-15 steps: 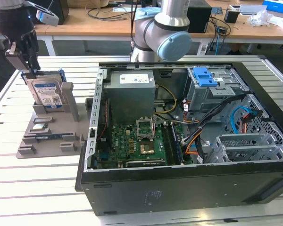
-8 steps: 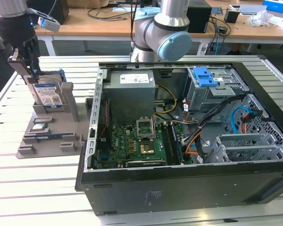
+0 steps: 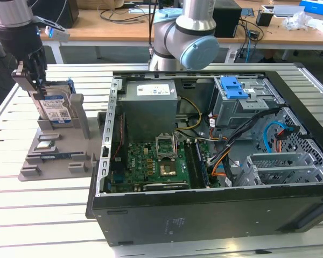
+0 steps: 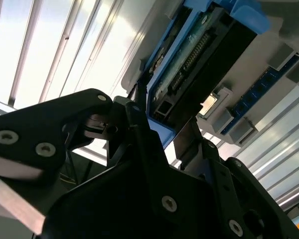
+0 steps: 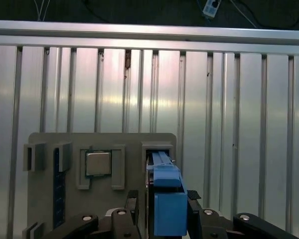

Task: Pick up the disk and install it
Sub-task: 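Pick up the disk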

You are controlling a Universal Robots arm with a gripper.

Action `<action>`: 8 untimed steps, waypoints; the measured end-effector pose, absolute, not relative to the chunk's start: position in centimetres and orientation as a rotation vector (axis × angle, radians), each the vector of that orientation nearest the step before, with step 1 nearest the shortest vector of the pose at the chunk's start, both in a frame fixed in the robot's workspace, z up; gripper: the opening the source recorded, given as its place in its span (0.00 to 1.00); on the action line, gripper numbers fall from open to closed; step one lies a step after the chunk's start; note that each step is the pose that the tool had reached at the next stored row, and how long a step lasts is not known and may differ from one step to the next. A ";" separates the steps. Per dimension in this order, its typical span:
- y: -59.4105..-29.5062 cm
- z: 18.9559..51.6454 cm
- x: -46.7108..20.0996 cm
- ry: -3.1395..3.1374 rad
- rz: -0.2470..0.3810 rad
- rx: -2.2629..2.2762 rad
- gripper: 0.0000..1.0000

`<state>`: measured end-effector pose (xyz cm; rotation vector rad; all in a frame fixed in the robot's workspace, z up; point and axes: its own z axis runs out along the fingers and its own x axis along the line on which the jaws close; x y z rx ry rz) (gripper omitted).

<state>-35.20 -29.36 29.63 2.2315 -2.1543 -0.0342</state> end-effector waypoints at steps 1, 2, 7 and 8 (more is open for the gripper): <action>-29.4 29.3 -35.2 -2.154 -0.034 2.232 0.48; -29.3 29.1 -35.2 -2.155 -0.034 2.232 0.48; -29.3 29.1 -35.2 -2.156 -0.030 2.233 0.48; -29.3 29.0 -35.2 -2.166 -0.009 2.242 0.48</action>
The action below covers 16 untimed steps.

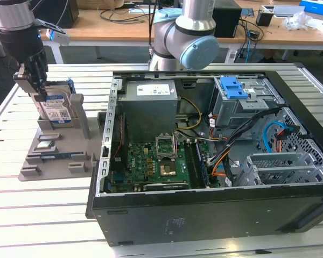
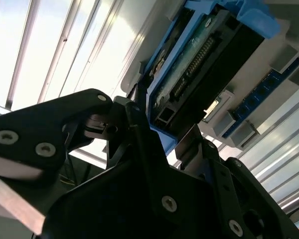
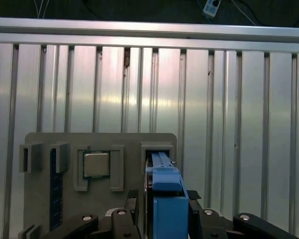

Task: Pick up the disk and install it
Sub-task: 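Pick up the disk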

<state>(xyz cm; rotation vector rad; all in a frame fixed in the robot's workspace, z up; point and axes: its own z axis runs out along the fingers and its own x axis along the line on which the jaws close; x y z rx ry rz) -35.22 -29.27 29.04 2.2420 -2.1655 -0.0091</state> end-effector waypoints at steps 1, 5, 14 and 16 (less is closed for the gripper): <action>-29.3 29.1 -35.2 -2.172 0.007 2.249 0.48; -29.3 29.0 -35.4 -2.180 0.026 2.257 0.48; -29.1 29.0 -35.9 -2.180 0.026 2.257 0.48; -29.1 29.0 -35.9 -2.180 0.025 2.257 0.48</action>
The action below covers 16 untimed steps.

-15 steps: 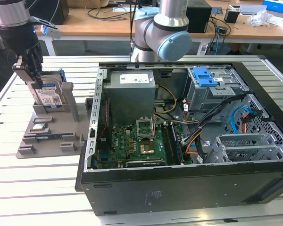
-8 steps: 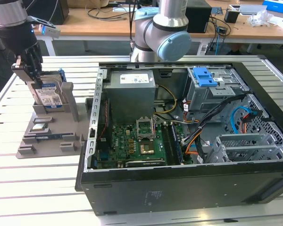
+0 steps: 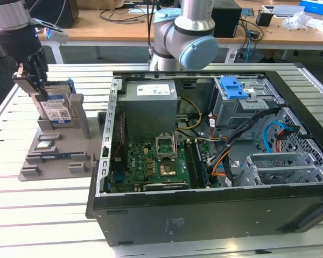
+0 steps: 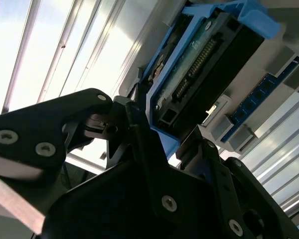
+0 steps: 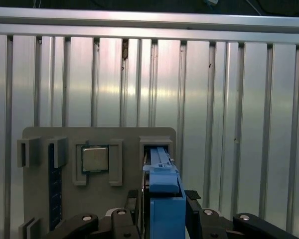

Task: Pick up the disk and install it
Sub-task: 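Pick up the disk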

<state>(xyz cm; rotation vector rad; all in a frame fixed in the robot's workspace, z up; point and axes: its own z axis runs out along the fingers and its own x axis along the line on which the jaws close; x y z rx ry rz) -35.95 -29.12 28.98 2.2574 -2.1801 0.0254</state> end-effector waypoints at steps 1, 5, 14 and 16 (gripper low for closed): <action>-29.1 29.0 -36.0 -2.180 0.026 2.257 0.48; -29.1 29.0 -36.0 -2.180 0.025 2.257 0.36; -29.1 28.9 -36.1 -2.180 0.026 2.257 0.36; -29.1 28.9 -36.1 -2.180 0.025 2.257 0.36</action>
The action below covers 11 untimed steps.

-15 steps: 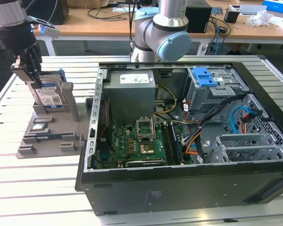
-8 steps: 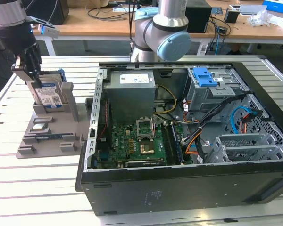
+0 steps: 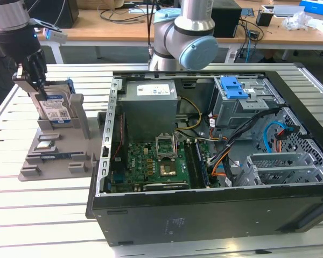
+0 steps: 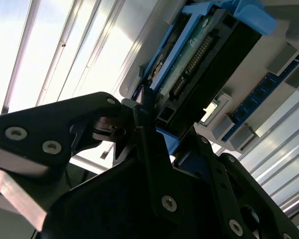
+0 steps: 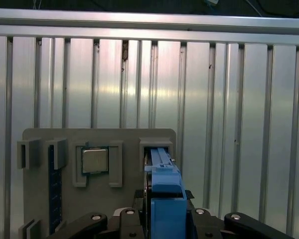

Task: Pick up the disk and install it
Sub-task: 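Pick up the disk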

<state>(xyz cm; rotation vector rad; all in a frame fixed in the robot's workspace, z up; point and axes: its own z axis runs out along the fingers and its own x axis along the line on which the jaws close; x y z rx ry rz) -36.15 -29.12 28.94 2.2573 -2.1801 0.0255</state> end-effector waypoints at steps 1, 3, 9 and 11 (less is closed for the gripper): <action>-29.1 28.9 -36.2 -2.180 0.025 2.257 0.36; -29.1 28.9 -36.2 -2.180 0.026 2.257 0.36; -29.1 28.9 -36.3 -2.180 0.025 2.257 0.36; -29.1 28.9 -36.3 -2.180 0.025 2.257 0.36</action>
